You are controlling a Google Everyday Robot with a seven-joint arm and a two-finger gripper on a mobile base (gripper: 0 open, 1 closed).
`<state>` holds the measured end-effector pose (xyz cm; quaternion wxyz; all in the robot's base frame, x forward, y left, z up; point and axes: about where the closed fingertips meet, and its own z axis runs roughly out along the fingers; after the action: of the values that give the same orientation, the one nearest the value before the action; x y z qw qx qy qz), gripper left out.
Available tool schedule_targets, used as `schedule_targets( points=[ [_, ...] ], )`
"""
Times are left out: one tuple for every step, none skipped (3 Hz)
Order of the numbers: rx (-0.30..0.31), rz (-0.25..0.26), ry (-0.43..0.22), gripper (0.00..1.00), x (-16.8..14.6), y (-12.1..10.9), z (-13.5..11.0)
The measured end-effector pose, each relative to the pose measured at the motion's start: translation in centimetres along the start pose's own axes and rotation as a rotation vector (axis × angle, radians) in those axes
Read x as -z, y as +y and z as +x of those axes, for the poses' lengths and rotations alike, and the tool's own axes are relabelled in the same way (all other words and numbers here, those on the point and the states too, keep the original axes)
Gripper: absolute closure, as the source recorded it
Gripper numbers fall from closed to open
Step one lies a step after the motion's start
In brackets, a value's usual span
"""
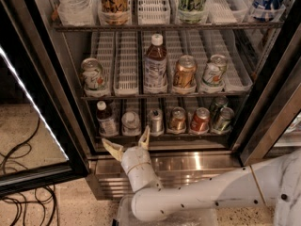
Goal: Pick water bottle from bottom shelf of fridge
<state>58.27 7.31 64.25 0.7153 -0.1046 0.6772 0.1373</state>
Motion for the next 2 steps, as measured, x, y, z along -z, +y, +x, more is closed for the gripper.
schedule_targets(
  points=[
    [0.020,-0.003,-0.017,0.06,-0.96,0.01,-0.04],
    [0.047,-0.005,-0.027,0.08,-1.65,-0.24,-0.06]
  ],
)
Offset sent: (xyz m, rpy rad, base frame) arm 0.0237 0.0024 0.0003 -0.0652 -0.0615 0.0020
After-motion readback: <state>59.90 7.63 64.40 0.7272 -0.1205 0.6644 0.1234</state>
